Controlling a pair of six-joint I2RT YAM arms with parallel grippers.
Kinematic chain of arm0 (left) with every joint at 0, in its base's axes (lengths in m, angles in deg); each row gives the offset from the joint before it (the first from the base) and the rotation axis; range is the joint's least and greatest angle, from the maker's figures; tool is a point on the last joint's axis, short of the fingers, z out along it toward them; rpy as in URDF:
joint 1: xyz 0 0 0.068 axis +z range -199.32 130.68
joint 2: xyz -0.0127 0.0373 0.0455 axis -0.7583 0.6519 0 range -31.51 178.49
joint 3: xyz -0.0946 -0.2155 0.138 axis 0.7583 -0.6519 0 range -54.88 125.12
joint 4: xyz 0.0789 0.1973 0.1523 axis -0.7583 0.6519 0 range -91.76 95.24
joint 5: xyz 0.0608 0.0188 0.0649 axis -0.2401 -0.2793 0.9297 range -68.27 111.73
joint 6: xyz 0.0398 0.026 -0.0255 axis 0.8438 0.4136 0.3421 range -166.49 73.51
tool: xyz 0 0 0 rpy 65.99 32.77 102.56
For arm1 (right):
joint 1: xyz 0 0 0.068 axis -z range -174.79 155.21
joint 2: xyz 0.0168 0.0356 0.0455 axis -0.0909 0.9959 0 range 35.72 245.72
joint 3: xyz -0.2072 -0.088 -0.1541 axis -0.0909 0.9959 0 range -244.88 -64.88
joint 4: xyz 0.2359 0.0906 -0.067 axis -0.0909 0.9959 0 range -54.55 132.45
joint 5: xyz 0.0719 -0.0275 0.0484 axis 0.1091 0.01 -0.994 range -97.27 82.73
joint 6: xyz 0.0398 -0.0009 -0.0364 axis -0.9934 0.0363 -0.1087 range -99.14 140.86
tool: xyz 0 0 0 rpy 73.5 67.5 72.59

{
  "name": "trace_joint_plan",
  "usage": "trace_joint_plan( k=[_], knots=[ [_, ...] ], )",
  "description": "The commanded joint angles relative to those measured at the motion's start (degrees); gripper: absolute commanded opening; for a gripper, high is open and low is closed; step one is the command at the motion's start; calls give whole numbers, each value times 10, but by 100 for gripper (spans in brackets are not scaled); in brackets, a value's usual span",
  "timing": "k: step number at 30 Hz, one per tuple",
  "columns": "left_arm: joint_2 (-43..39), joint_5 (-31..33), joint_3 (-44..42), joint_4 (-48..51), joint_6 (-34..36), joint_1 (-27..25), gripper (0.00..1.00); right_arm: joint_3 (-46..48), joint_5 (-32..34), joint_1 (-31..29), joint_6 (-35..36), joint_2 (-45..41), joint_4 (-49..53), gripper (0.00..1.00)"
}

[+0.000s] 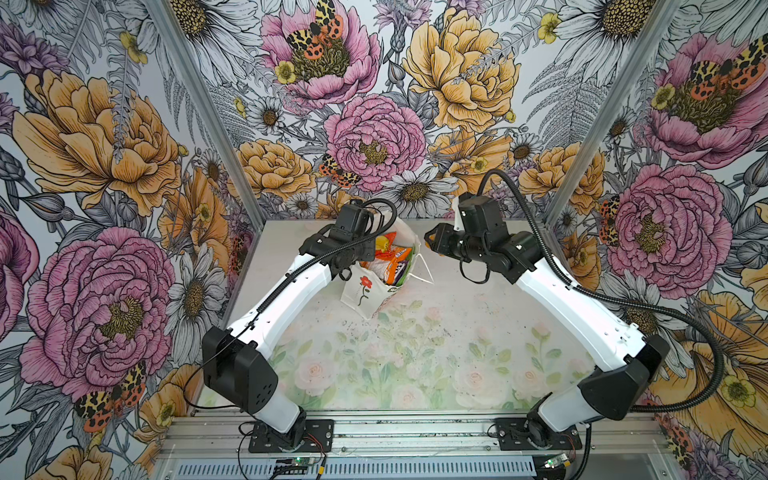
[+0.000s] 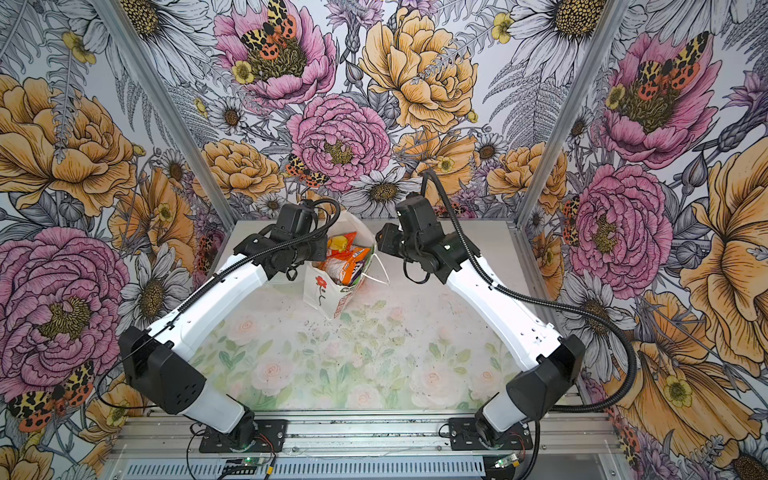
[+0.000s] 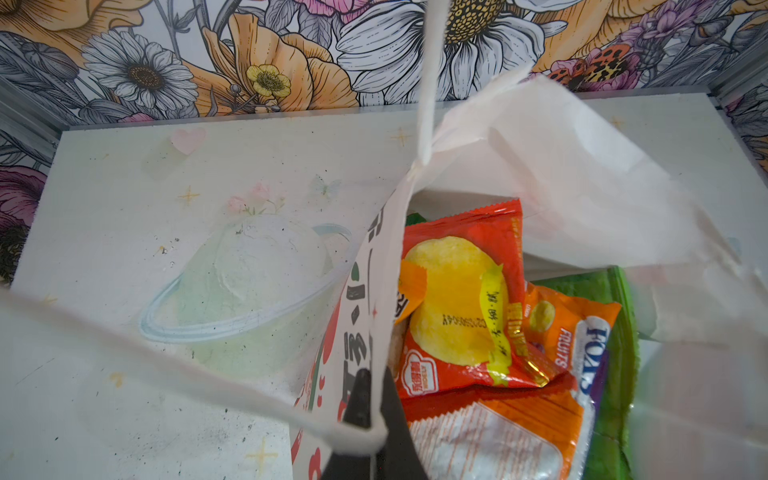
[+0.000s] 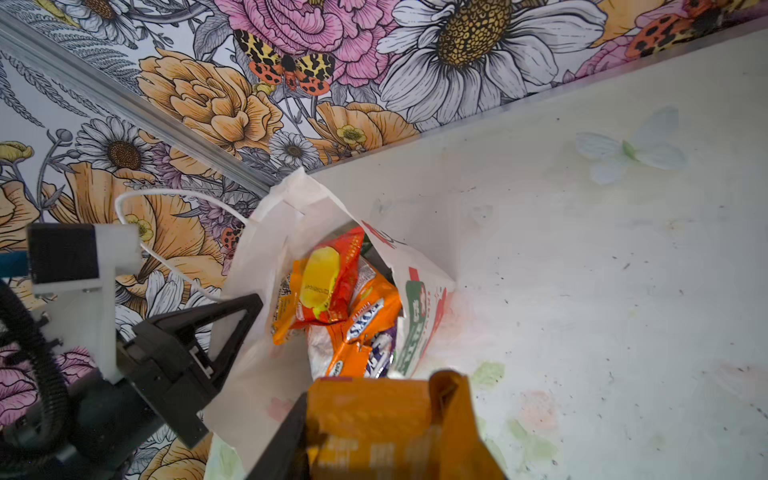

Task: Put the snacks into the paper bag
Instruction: 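Lift the orange wafer packet with the right gripper over the paper bag, then lower the orange wafer packet into the bag and open the right gripper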

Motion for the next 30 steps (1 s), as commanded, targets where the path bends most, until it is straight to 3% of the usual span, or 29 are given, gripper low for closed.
trace_joint_plan(
  k=[1,15,30],
  knots=[
    [-7,-1,14,-22,11,-3,0,-60,-46,-3,9,49,0,28],
    [-7,-18,16,-22,4,7,0,-183,-98,-14,-19,183,-2,28],
    [-6,-49,18,-22,-2,18,0,-244,-107,-28,-21,275,-2,29]
  ],
)
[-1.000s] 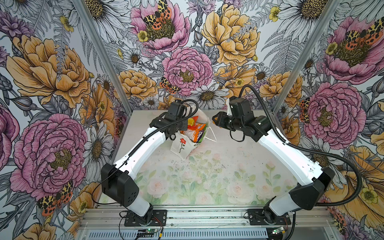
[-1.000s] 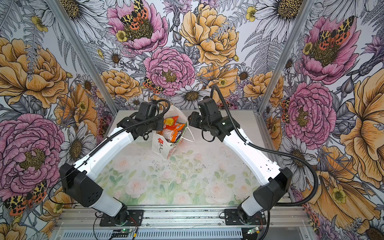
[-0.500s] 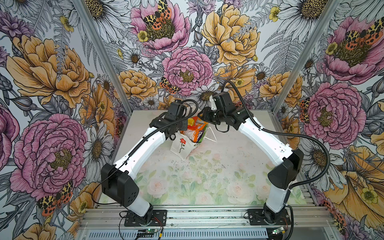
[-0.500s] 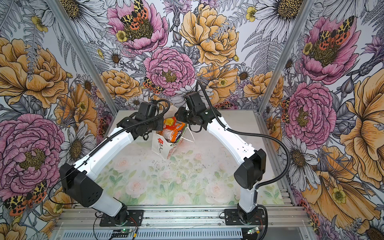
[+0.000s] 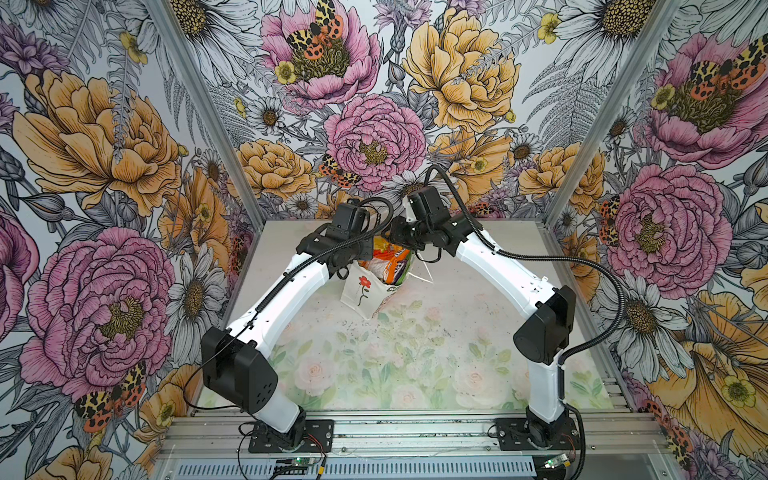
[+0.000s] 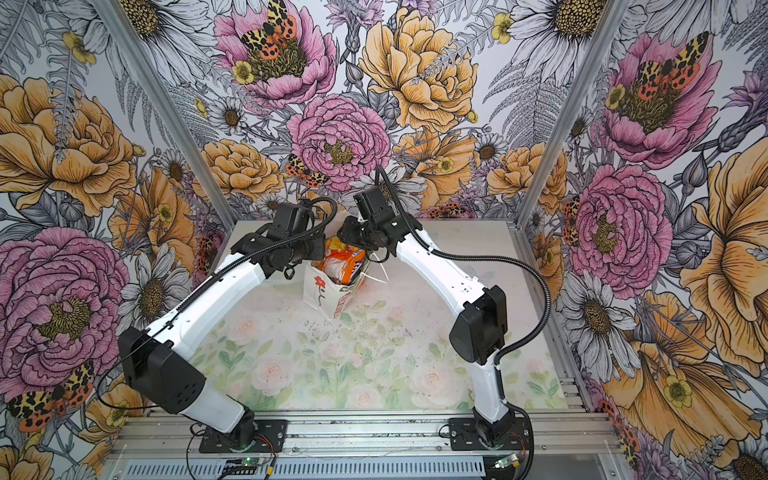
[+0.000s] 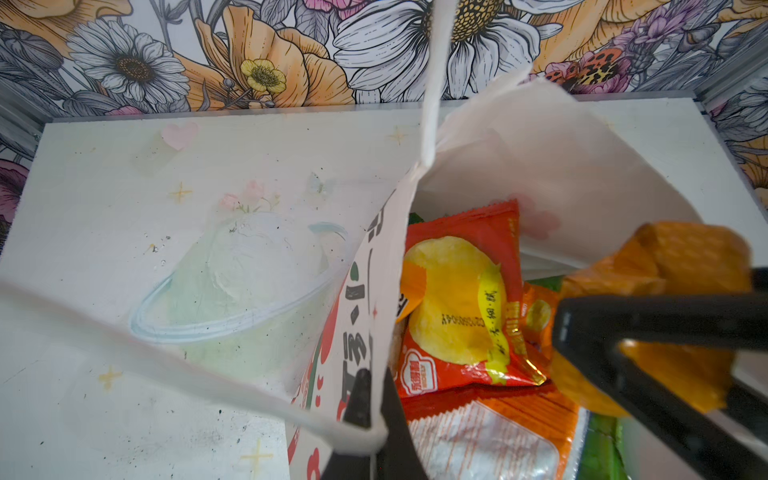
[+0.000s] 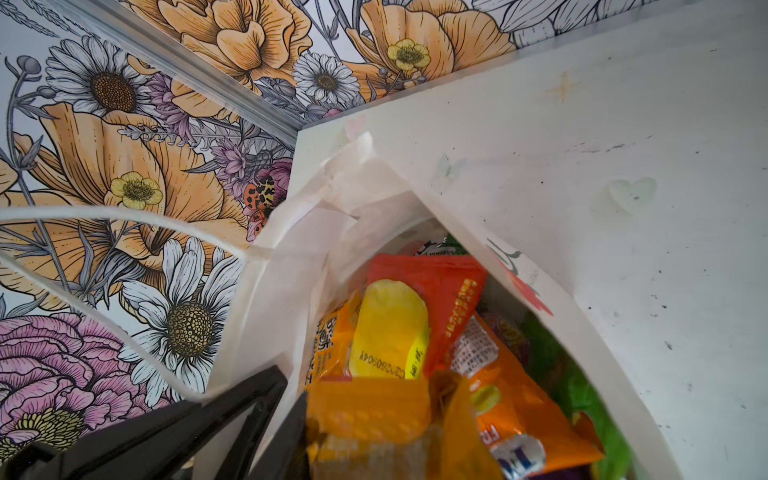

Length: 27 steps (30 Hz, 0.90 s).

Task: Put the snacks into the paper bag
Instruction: 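Lower the orange wafer packet into the bag and open the right gripper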

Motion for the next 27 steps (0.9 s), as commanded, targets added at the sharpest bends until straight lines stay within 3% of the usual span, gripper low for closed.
trace_joint_plan(
  k=[1,5,10,17,27],
  knots=[
    [-5,-22,16,-22,1,3,0,-28,-4,-7,-3,20,-3,29],
    [-4,-23,16,-23,-1,3,0,-36,0,-8,-4,41,-2,32],
    [0,-22,16,-22,0,3,0,-61,6,-9,0,56,28,55],
    [1,-18,16,-22,1,3,0,-74,33,-13,11,35,51,77],
    [-6,-20,16,-22,-2,9,0,-72,80,-25,12,-35,62,80]
  ],
)
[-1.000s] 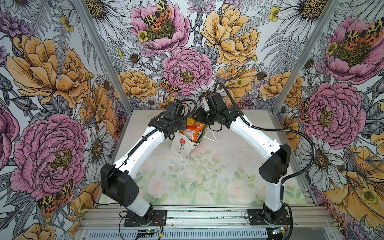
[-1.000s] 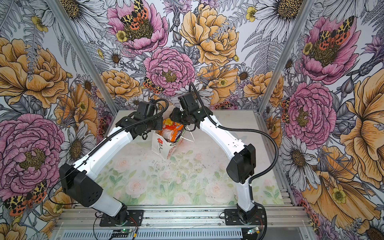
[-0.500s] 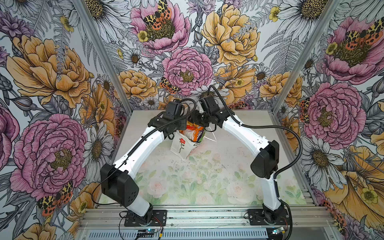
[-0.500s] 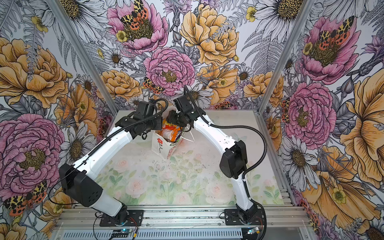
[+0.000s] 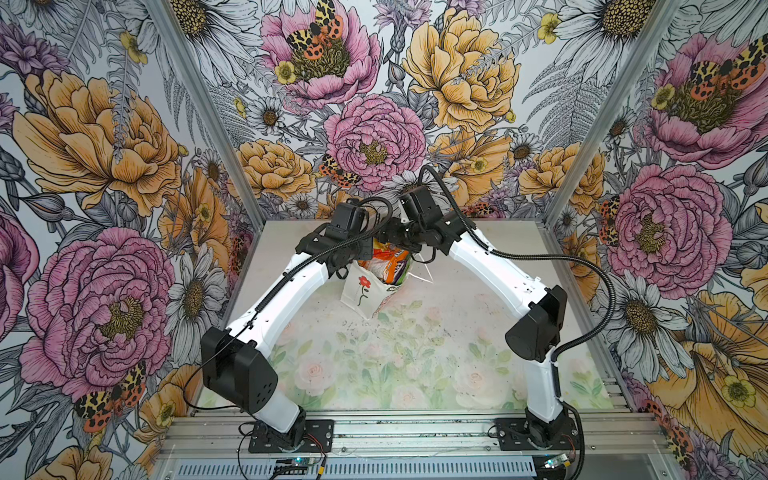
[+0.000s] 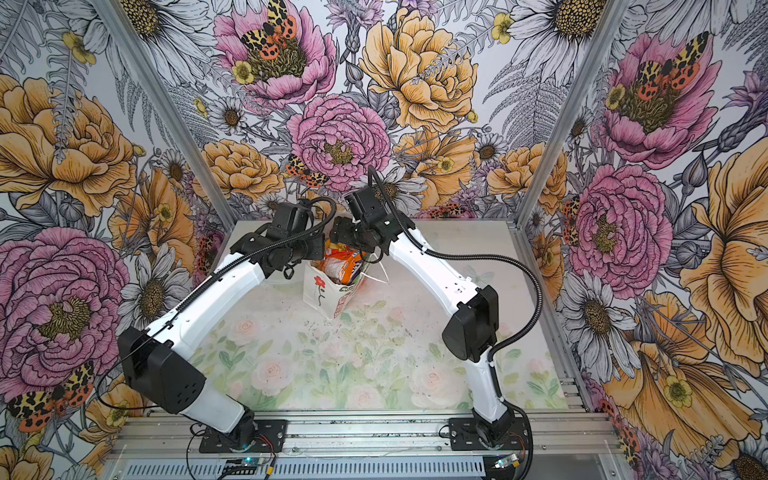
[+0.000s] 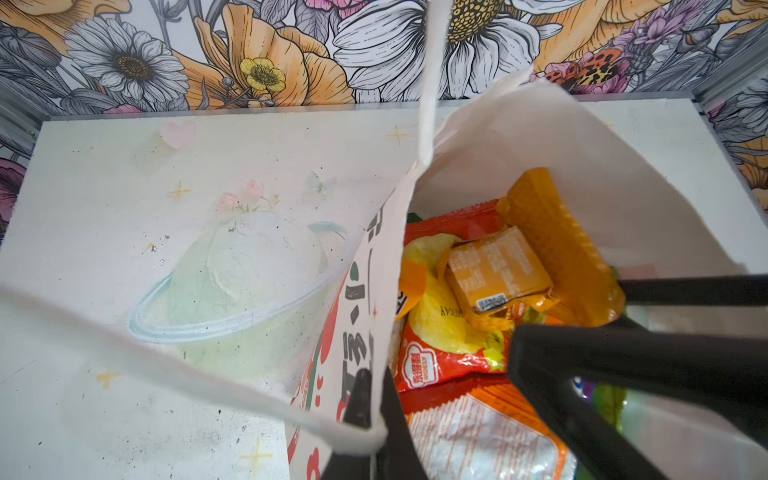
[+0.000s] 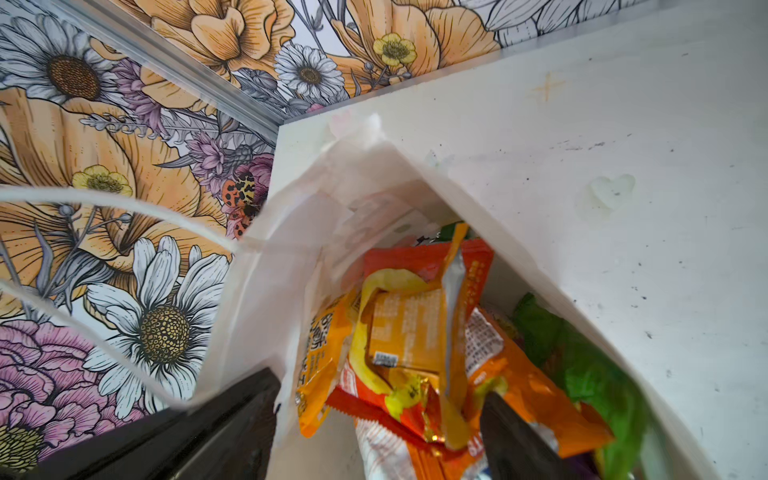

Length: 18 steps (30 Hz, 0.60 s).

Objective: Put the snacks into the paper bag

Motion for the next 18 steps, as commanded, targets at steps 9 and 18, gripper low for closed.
trace_joint_plan(
  k=[9,18],
  knots=[
    [-15,-11,15,-23,-4,6,0,38,88,-7,14,-132,1,81],
    [-15,-16,16,-23,-8,5,0,216,168,-26,-9,-215,-19,75]
  ],
)
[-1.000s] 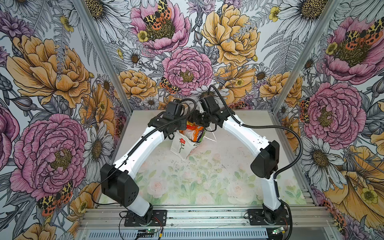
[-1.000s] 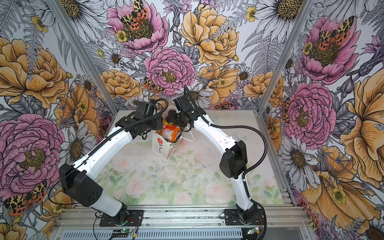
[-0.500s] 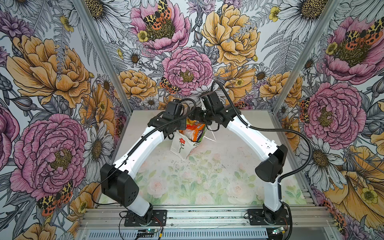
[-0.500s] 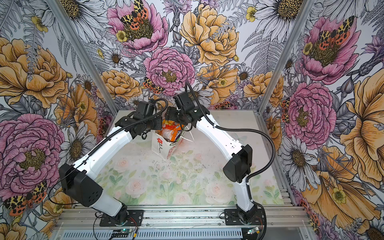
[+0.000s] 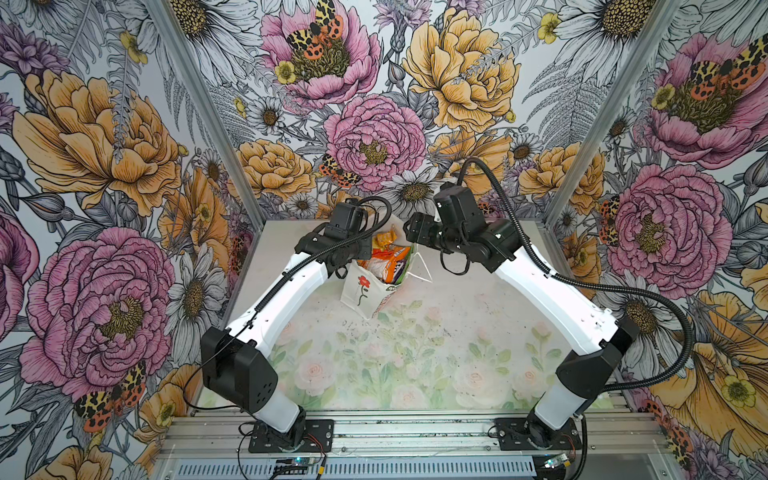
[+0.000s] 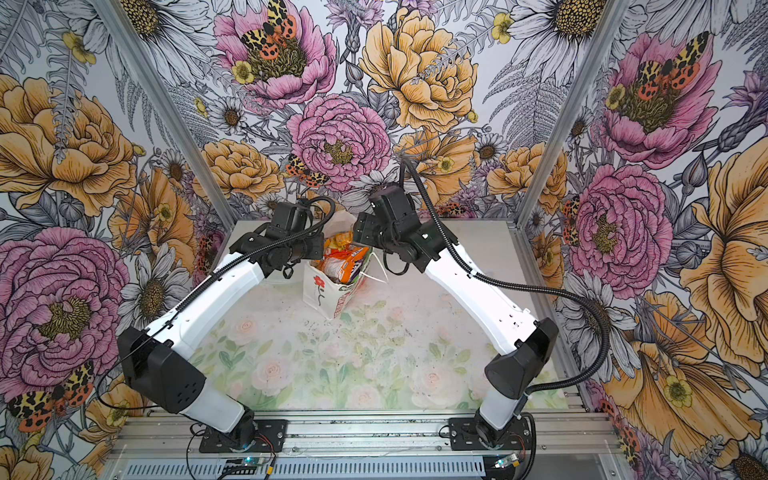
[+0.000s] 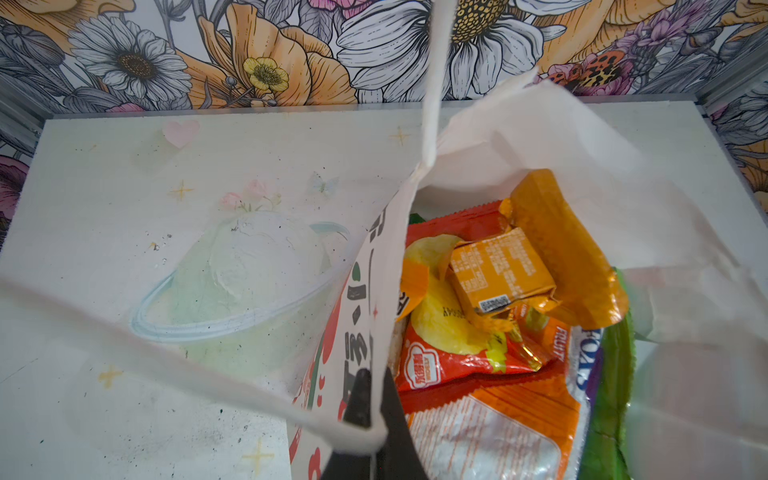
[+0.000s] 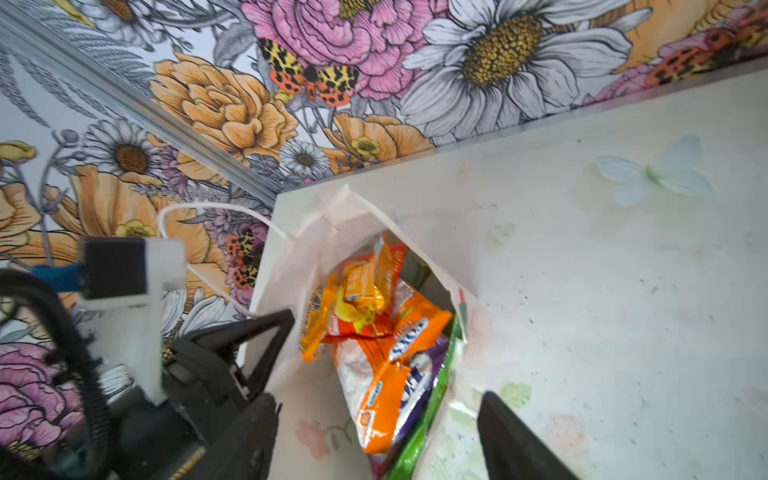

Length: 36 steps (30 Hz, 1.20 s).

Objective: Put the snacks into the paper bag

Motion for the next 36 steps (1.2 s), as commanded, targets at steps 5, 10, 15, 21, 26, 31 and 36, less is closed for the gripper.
trace_joint_plan(
  k=[5,10,15,21,26,31,36],
  knots=[
    [-15,-15,15,-23,-6,0,0,78,39,-26,-28,9,-13,70],
    [-13,-15,14,-23,-6,-1,0,79,30,-37,-30,32,-12,58],
    [-13,-16,15,-23,-6,-2,0,78,13,-40,-29,56,-8,40],
    [-11,-19,16,-23,-3,-8,0,50,-3,-40,-18,79,-8,16],
    [-20,-32,19,-23,-1,-10,0,-24,-11,-40,8,84,-8,0],
    [-28,-49,47,7,1,-5,0,-101,-2,-33,37,72,0,0],
    [-40,-47,113,66,-29,-18,0,-170,-16,-15,52,69,41,0]
  ],
)
